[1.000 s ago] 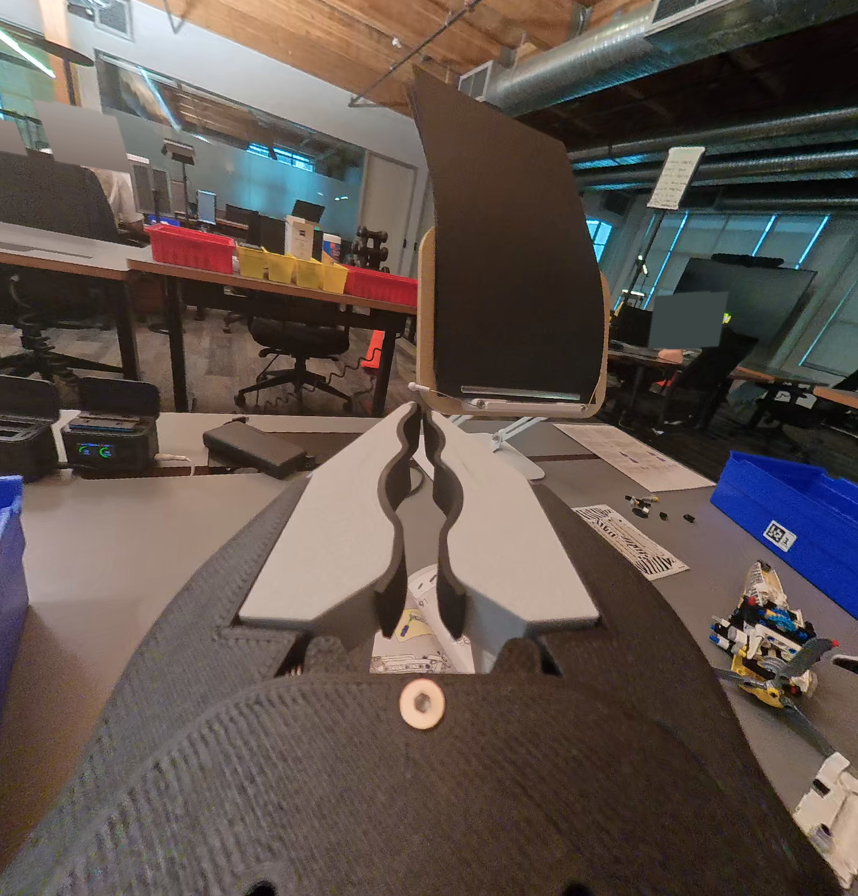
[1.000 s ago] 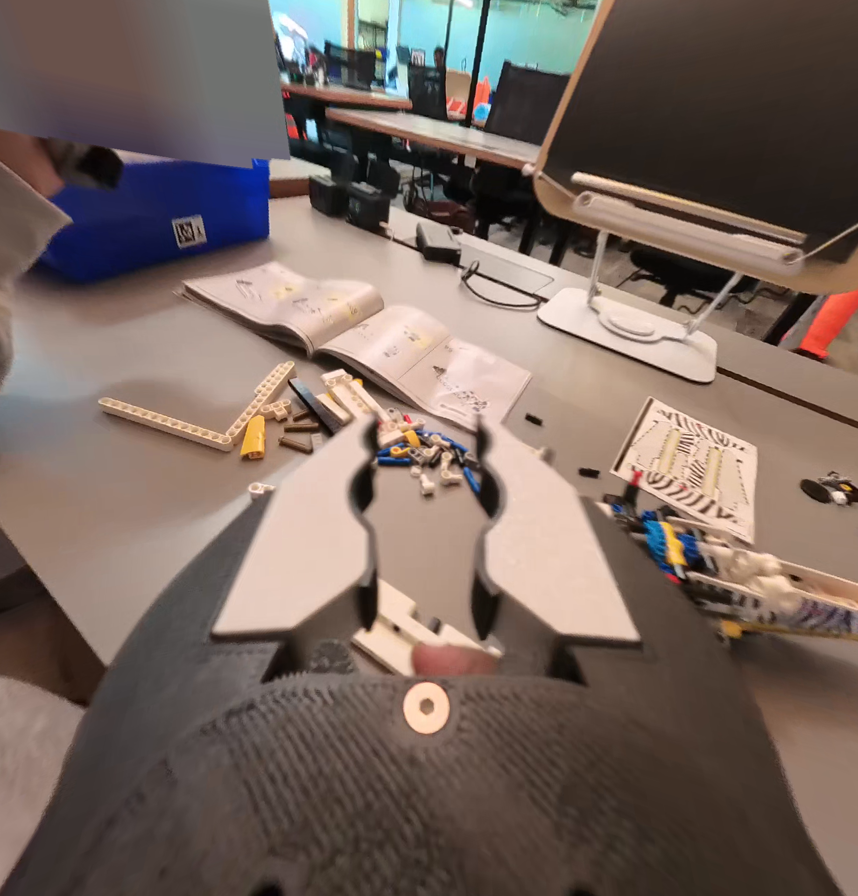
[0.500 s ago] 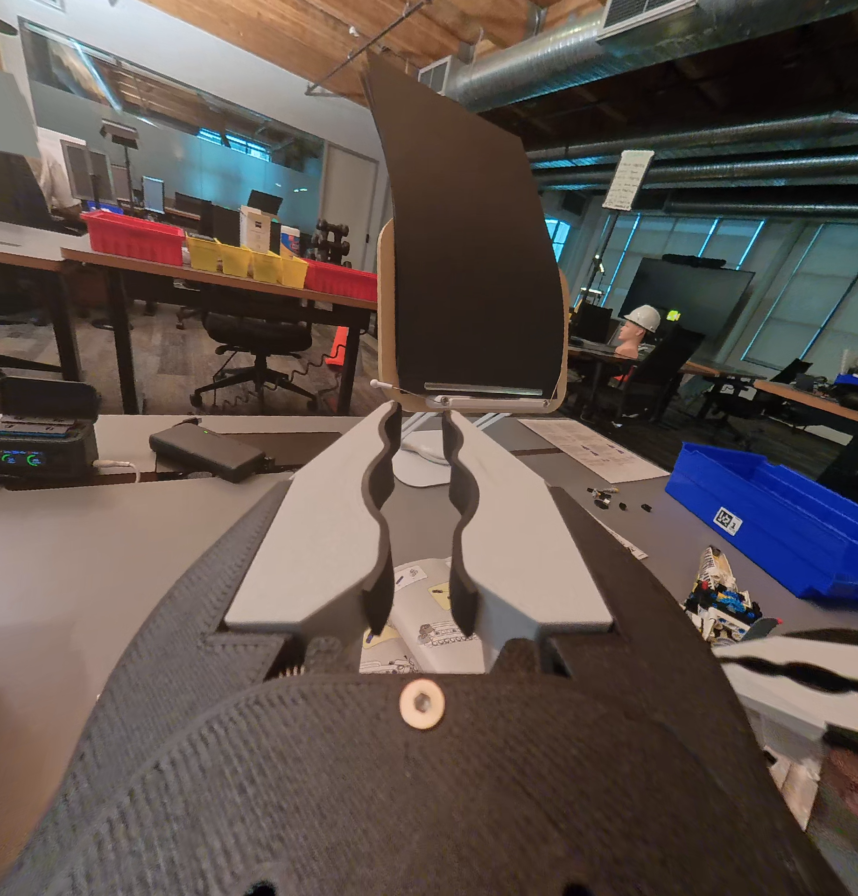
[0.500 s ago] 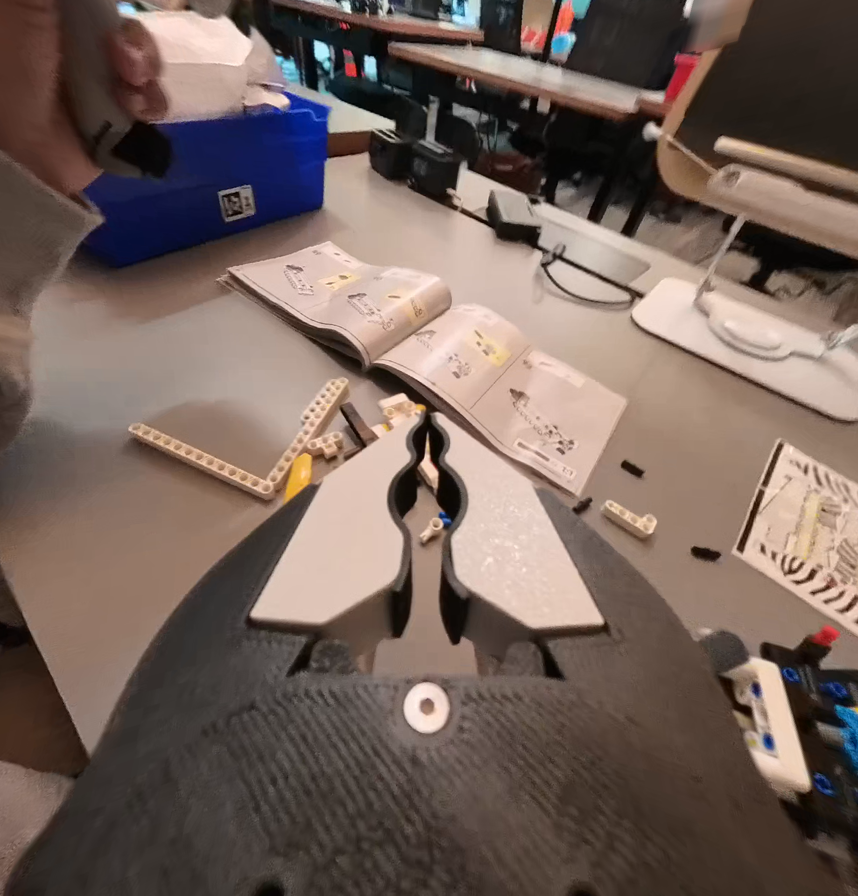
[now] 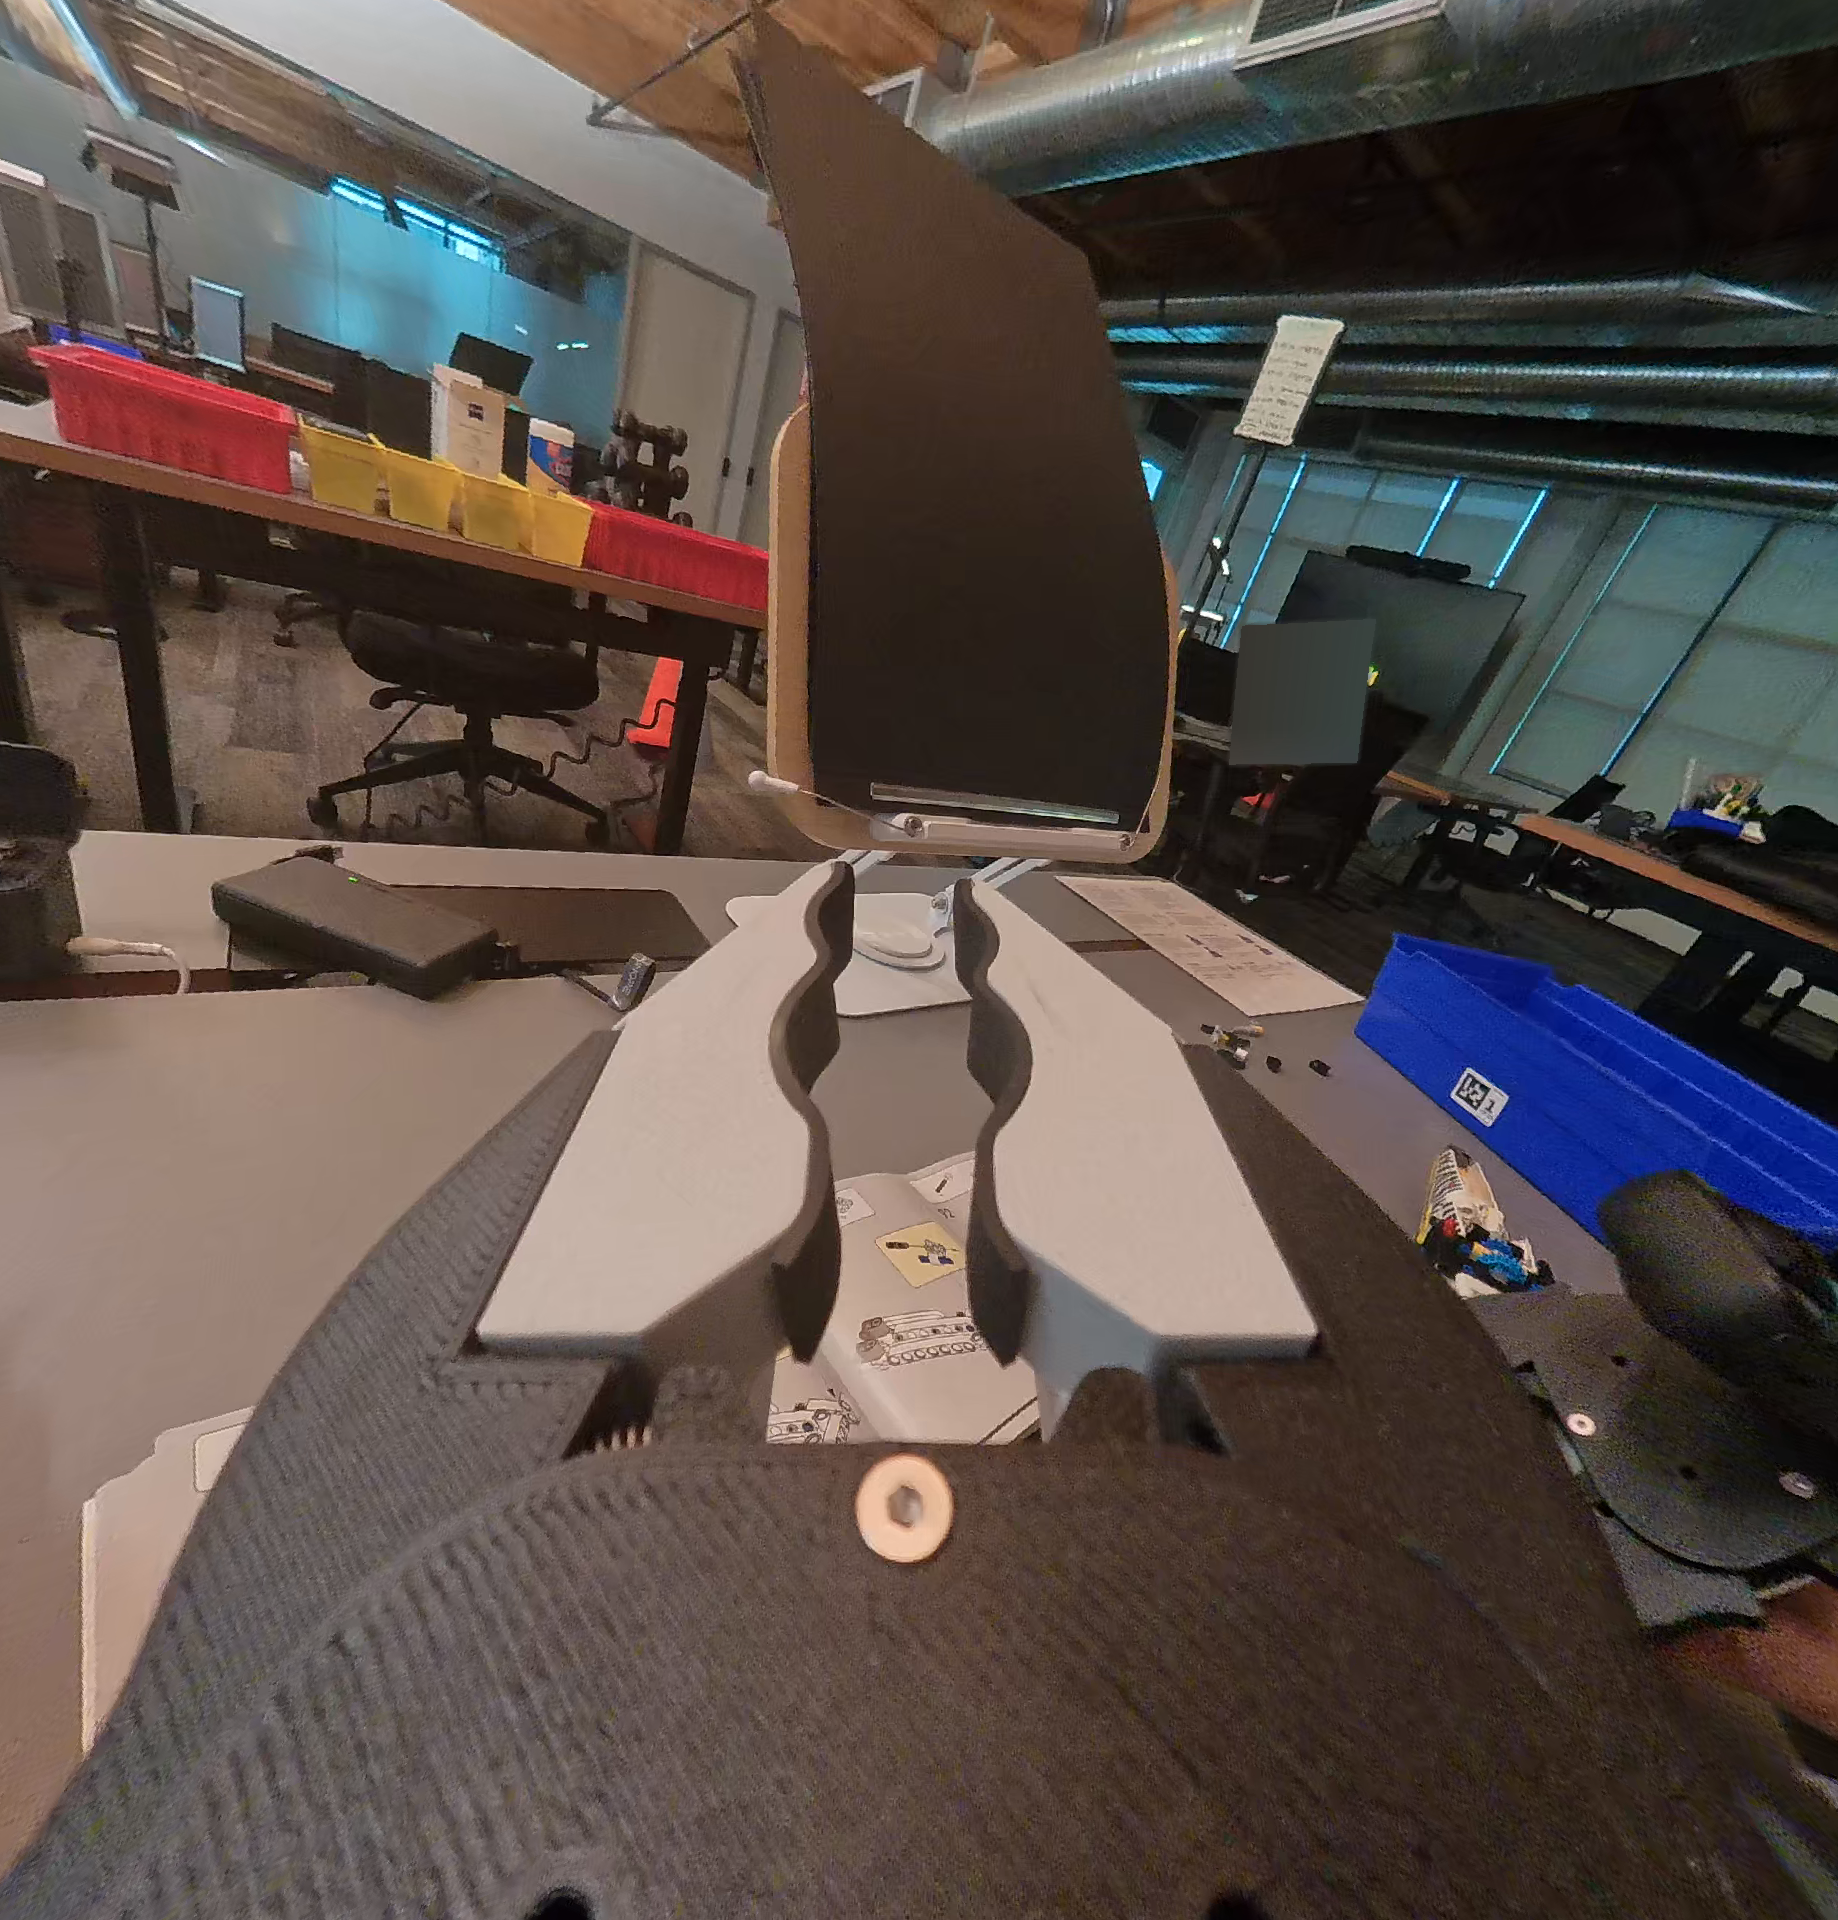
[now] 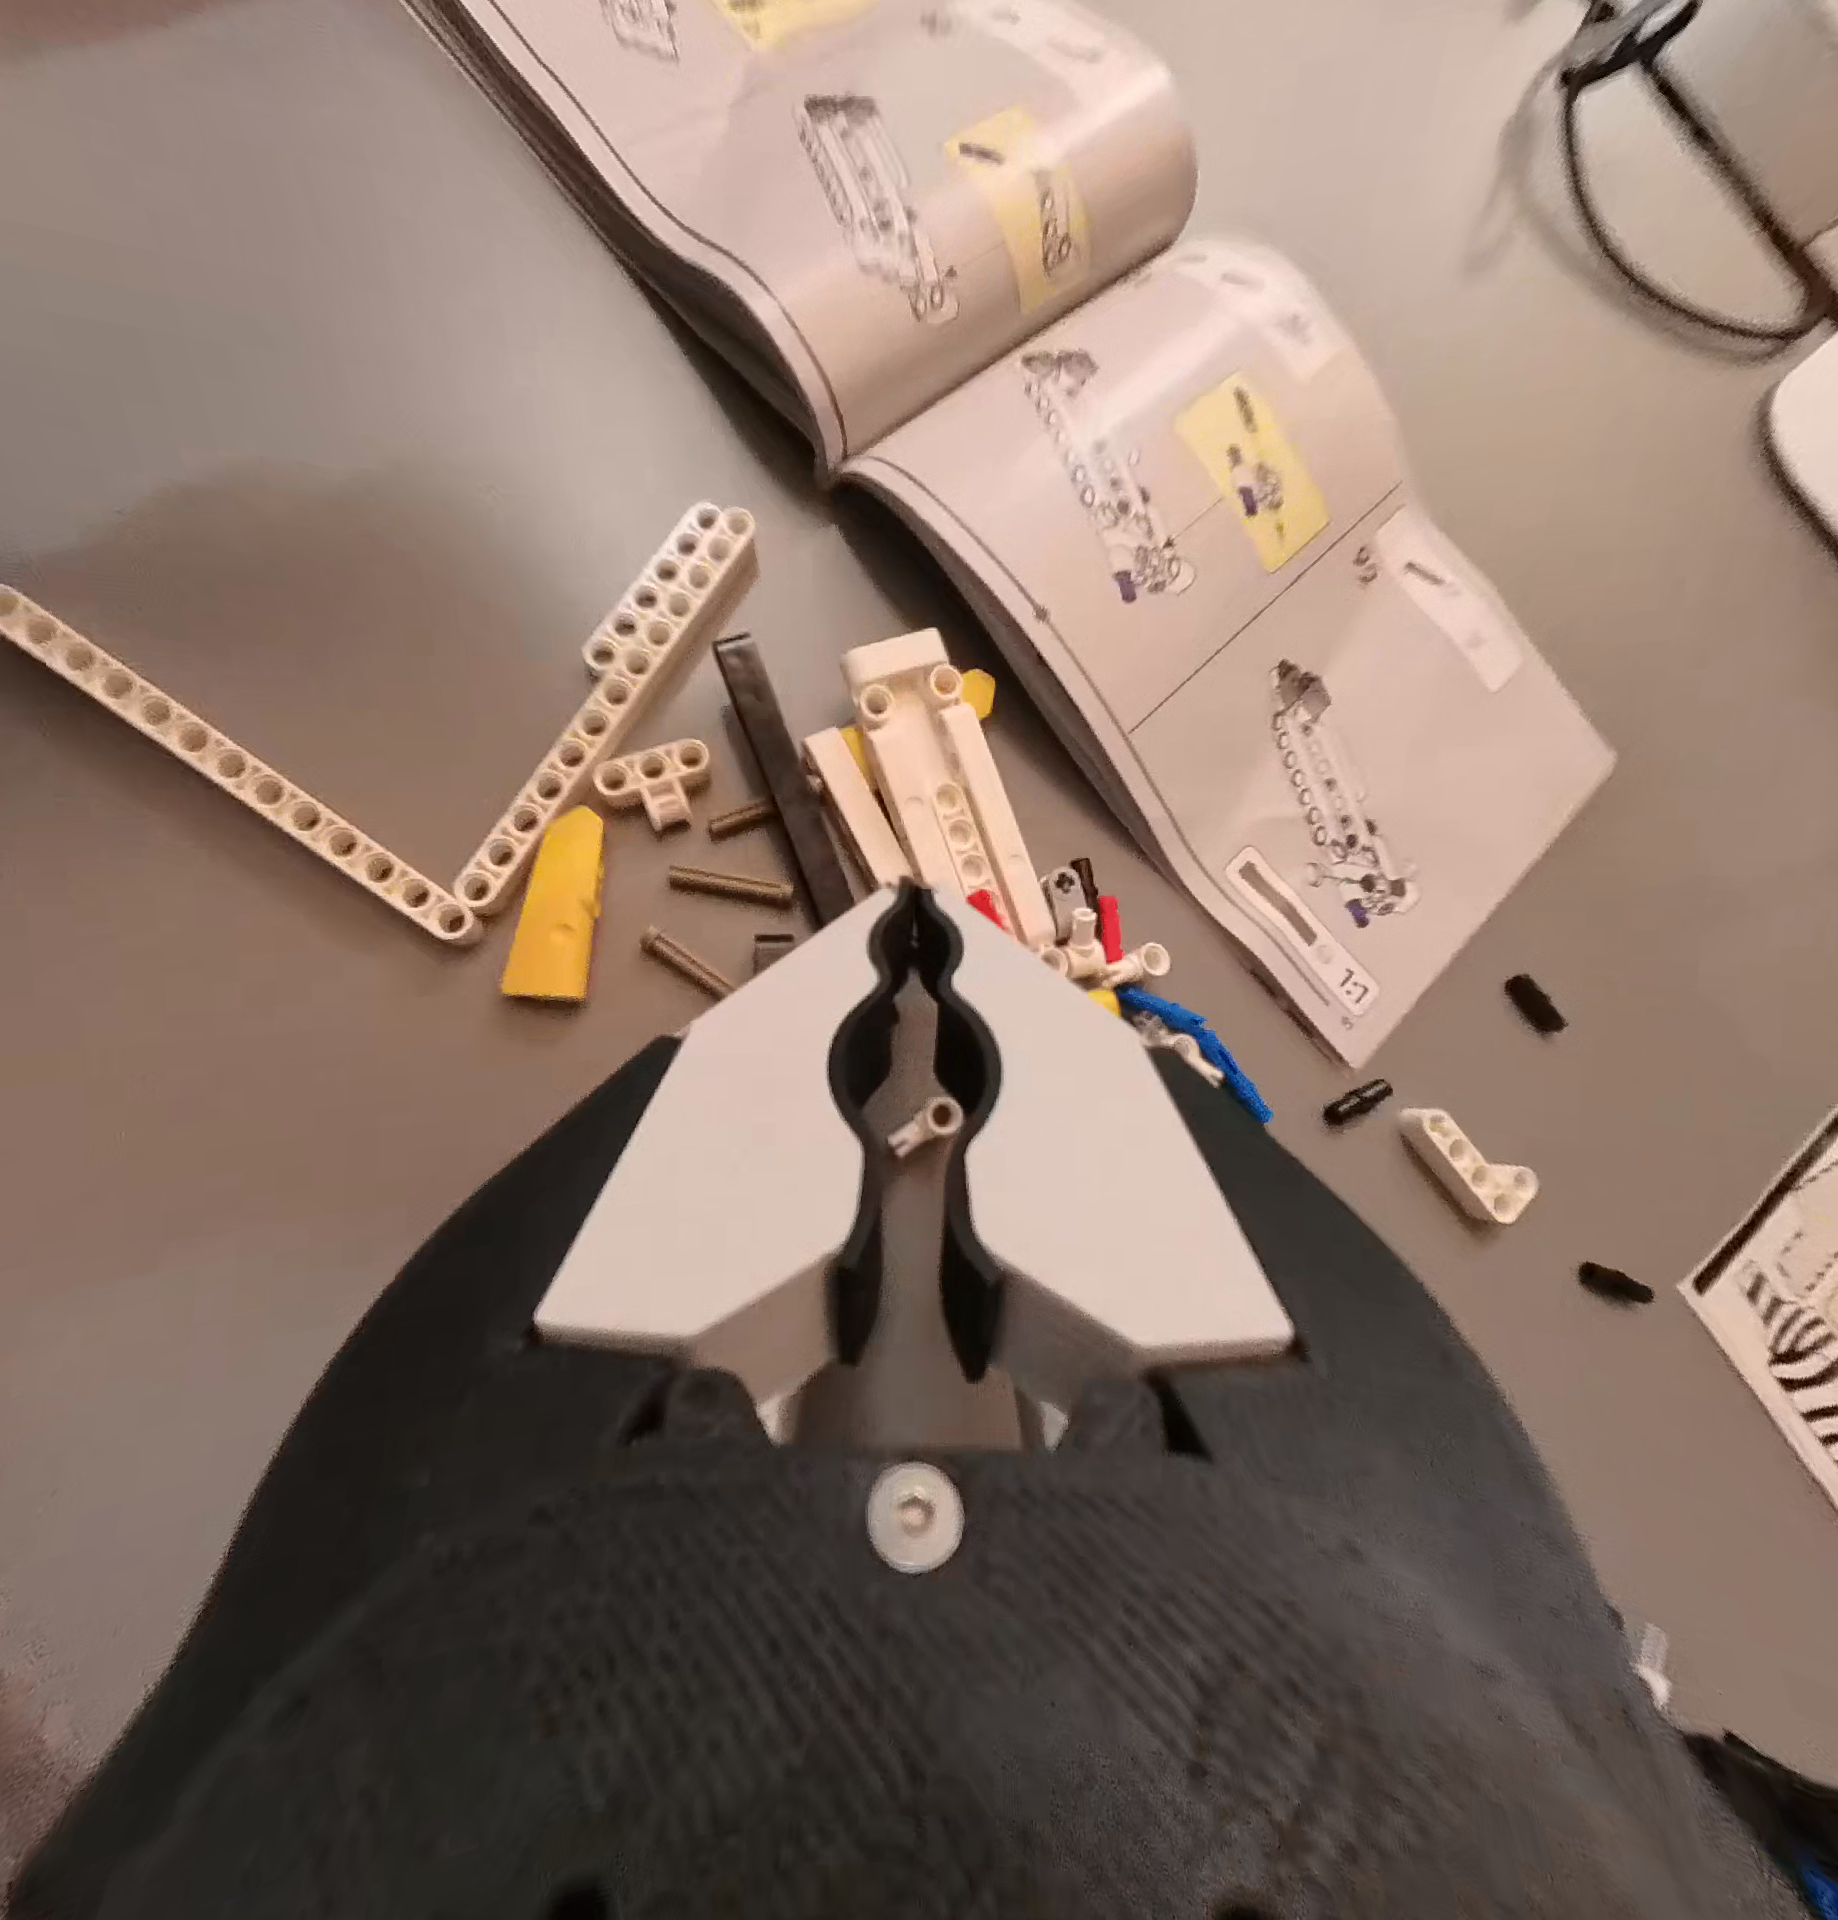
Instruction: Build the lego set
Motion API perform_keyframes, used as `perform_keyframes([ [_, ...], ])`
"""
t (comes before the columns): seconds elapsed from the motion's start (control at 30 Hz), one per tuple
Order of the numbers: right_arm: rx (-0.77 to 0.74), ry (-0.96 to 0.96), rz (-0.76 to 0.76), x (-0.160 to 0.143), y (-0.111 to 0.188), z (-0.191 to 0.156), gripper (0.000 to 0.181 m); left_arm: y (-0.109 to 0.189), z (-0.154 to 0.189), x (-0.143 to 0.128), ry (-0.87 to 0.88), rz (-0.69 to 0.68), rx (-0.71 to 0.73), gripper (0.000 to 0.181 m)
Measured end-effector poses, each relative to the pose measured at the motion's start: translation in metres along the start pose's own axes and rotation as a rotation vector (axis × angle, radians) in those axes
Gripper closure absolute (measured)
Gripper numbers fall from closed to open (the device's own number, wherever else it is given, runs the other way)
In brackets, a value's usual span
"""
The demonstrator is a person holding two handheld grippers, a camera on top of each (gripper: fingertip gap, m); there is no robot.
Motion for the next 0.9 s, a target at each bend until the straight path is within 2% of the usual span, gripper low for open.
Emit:
perform_keyframes([
  [0.1,0.018,-0.001,-0.038,-0.005,-0.004,0.004,0.181,0.001,-0.004,0.0,0.021,0.008,-0.004,0.164],
  [0.3,0.188,-0.084,-0.033,-0.009,-0.002,-0.006,0.179,0.002,-0.01,-0.001,0.068,0.013,-0.021,0.164],
  [0.43,0.184,-0.049,-0.036,-0.01,-0.001,-0.002,0.164,0.001,-0.01,-0.002,0.074,0.014,-0.026,0.163],
  [0.53,0.183,0.004,-0.048,-0.009,-0.003,-0.001,0.165,0.001,-0.01,-0.002,0.078,0.014,-0.027,0.163],
  [0.7,0.243,0.095,-0.078,-0.006,-0.006,0.002,0.177,0.001,-0.009,-0.002,0.083,0.015,-0.034,0.163],
  [0.9,0.323,0.197,-0.141,-0.003,-0.008,0.001,0.176,0.003,-0.009,0.001,0.085,0.025,-0.035,0.163],
])
Point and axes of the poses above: each gripper's, where its closed fingertips meet, y back along the fingers, x out of its top, z = x × y across the jaws, the point moved 2 cm from there along y, back along the fingers, and after that the axes turned 3 degrees about y, right-handed, at the moved point
